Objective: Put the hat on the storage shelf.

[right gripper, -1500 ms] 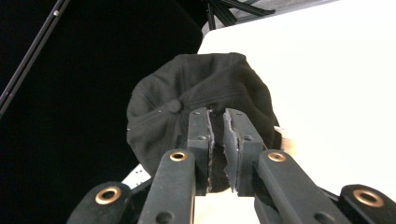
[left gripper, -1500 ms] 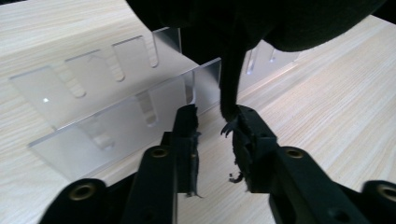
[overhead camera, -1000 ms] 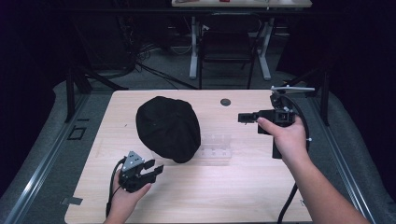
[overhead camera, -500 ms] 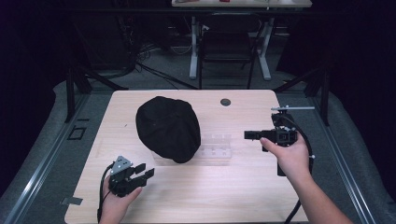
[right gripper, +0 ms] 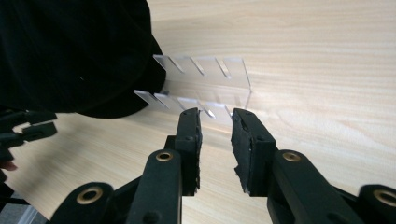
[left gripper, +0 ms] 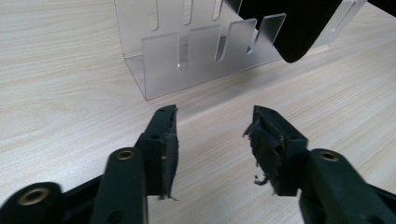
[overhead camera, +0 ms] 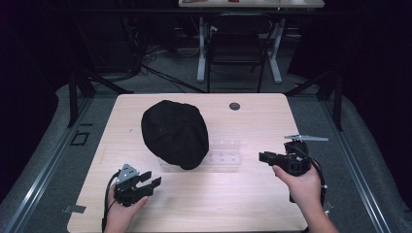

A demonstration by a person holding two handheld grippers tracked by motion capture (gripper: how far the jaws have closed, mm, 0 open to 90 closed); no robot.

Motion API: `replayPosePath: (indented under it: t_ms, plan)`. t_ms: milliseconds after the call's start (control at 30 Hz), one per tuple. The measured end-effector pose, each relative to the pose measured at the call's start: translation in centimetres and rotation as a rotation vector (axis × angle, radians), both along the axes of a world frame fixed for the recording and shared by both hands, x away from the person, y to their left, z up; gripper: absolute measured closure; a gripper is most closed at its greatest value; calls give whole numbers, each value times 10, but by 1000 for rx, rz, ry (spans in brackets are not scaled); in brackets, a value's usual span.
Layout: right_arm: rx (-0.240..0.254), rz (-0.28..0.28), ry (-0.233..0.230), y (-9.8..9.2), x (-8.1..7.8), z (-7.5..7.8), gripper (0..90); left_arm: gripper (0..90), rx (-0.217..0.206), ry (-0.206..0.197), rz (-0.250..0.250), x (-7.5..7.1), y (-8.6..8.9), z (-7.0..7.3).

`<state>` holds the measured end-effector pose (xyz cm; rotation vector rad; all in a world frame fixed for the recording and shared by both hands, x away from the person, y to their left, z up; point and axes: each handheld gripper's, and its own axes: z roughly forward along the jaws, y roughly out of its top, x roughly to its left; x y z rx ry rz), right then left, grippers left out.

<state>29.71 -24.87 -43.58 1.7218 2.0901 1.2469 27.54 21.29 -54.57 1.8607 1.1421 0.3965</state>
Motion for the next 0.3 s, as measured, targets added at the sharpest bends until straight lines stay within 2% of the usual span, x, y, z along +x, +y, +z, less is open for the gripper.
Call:
replayPosePath:
  t_ms: [233,300]
  plan:
    - [-42,-31,-13,-4,-8,-20,713,496,-2,-6,9,0,2,-1]
    - [-32,-38,-13,-5,-10,-25,705,496,-3,-6,8,0,2,-1]
